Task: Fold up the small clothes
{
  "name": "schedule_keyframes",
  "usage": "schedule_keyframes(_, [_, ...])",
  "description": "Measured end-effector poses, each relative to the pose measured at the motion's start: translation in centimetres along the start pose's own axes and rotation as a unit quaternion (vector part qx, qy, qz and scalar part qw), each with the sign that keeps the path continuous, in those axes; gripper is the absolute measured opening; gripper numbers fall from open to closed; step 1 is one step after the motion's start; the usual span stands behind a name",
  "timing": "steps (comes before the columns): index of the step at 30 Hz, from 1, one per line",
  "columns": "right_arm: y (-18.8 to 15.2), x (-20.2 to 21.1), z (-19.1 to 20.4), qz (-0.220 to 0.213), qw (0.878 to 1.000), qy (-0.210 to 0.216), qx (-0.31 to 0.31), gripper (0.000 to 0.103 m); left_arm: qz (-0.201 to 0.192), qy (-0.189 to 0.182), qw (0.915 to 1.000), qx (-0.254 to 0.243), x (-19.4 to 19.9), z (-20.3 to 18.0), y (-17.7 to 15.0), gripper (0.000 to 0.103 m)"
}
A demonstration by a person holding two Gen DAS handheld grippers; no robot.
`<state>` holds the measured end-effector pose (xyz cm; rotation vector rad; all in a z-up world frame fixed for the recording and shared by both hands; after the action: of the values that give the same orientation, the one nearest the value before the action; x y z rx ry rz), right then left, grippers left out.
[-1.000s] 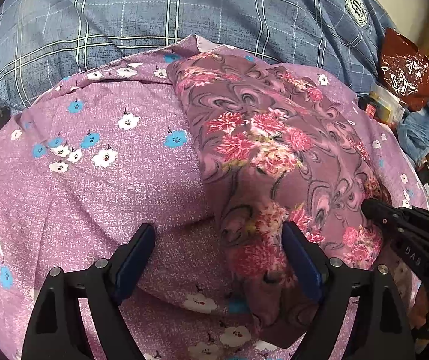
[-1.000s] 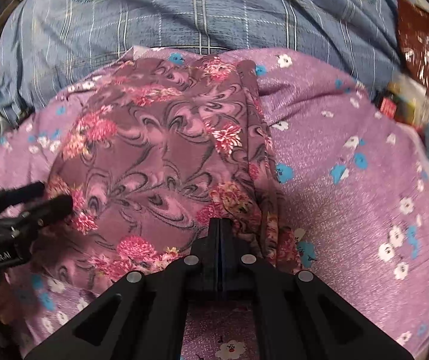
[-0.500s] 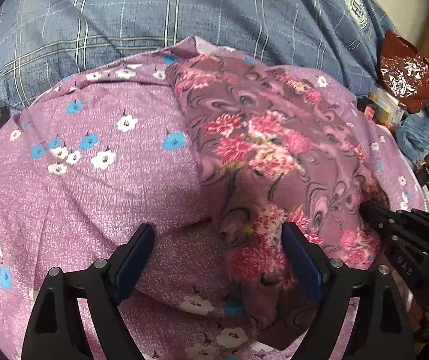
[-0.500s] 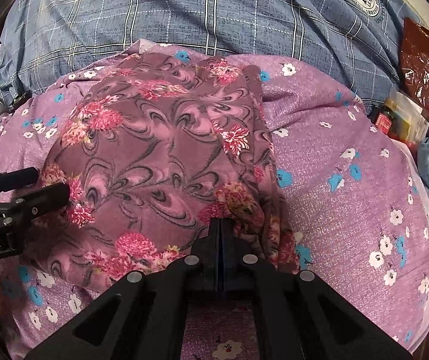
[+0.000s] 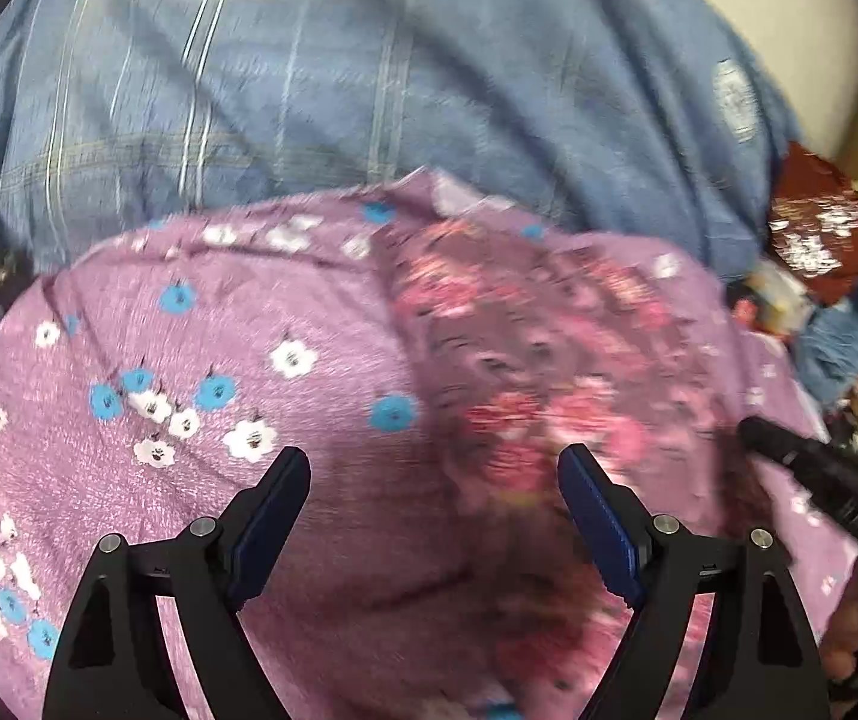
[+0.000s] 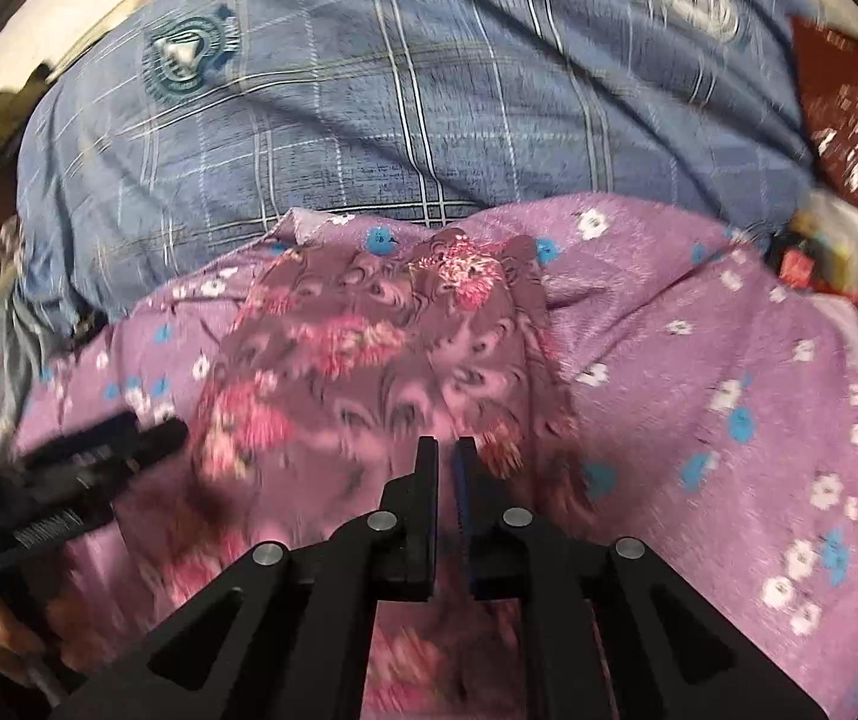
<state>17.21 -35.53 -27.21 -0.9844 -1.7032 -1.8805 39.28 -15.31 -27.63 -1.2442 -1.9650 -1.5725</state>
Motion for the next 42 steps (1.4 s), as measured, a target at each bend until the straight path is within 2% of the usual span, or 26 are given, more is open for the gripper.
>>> schedule_keyframes(2, [0.8,-1.6,0.0,0.013,1.000,0.017,-0.014,0.012,0.029,0.018,0.9994,-0.007,-1.8,-0.1,-0.4,0.085])
schedule_keyframes(6, [1.0,-5.9,-1.1,0.048,0.997,0.025,-0.054,0.013,0.026,0.016,0.9994,-0.013,-2.2,-0.3,-0.2,0.086])
schedule_keyframes(9, [1.4,-5.8,-1.4,0.043,0.996,0.043,-0.071,0.013,0.027,0.011,0.9996,0.000,-2.2,-0.2,0.1,0.085])
schedule_keyframes(11, [2.1,-4.9,-1.3,0.023,0.996,0.046,-0.067,0.018,0.016,0.005,0.9998,0.006,-1.5,-0.1,0.5,0.084])
schedule_keyframes(14, [3.3,-4.5,-0.8,0.006,0.996,0.062,-0.064,0.019,-0.005,-0.015,0.9999,0.004,-0.1,-0.6,0.6,0.084])
schedule_keyframes(16, [3.6,-5.3,-0.5,0.014,0.998,0.045,-0.052,0.022,-0.002,-0.014,0.9999,-0.009,-0.3,-0.9,0.1,0.086])
schedule_keyframes(18, [2.9,-7.3,-0.5,0.056,0.997,0.030,-0.047,0.027,0.026,0.009,0.9991,-0.030,-1.7,-0.8,-1.1,0.086])
schedule_keyframes(21, [2.7,-7.5,-0.5,0.056,0.996,0.030,-0.056,0.027,0.034,0.008,0.9993,-0.011,-2.4,-0.3,-1.3,0.087])
schedule_keyframes(23, [3.2,-6.5,0.1,0.048,0.996,0.048,-0.054,0.030,0.038,0.008,0.9992,-0.012,-2.1,-0.4,-0.9,0.086])
schedule_keyframes(26, [4.0,-5.2,1.6,0.024,0.995,0.088,-0.051,0.031,0.011,-0.004,0.9999,0.003,-1.0,-0.3,0.2,0.086])
schedule_keyframes(29, [3.3,-6.0,4.2,0.042,0.991,0.124,-0.031,0.033,0.027,-0.015,0.9993,0.019,-1.4,0.1,-0.2,0.086])
schedule_keyframes(31, [2.1,-7.4,5.0,0.063,0.992,0.111,-0.015,0.034,0.063,-0.005,0.9980,0.003,-3.0,0.1,-1.4,0.086])
schedule_keyframes(33, [1.8,-7.1,5.3,0.060,0.992,0.108,-0.005,0.034,0.055,-0.010,0.9984,0.011,-3.1,0.3,-1.3,0.086])
schedule_keyframes(35, [2.2,-6.1,5.1,0.054,0.990,0.126,-0.019,0.034,0.064,-0.022,0.9974,0.024,-2.7,0.2,-0.7,0.085])
schedule_keyframes(37, [3.0,-4.8,4.6,0.028,0.990,0.137,-0.032,0.035,0.033,-0.020,0.9990,0.021,-1.7,0.2,0.2,0.085])
schedule_keyframes(39, [3.2,-4.1,4.0,0.019,0.992,0.123,-0.028,0.035,0.018,0.001,0.9998,0.006,-1.2,0.3,0.4,0.085])
schedule_keyframes(42, [2.6,-4.5,2.5,0.031,0.995,0.083,-0.036,0.035,0.037,0.016,0.9990,-0.018,-2.0,-0.3,-0.7,0.086])
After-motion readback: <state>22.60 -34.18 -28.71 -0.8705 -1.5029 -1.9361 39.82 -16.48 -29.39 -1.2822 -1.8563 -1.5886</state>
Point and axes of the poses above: each gripper's, at about its wrist camera, not at the fingertips, and x roughly against the way its jaws point, z to its left, y to its top, the point moved 8 cm from there along -x, roughly the way its jaws point, and after that the axes turned 10 degrees about x, right-handed, at the moved point
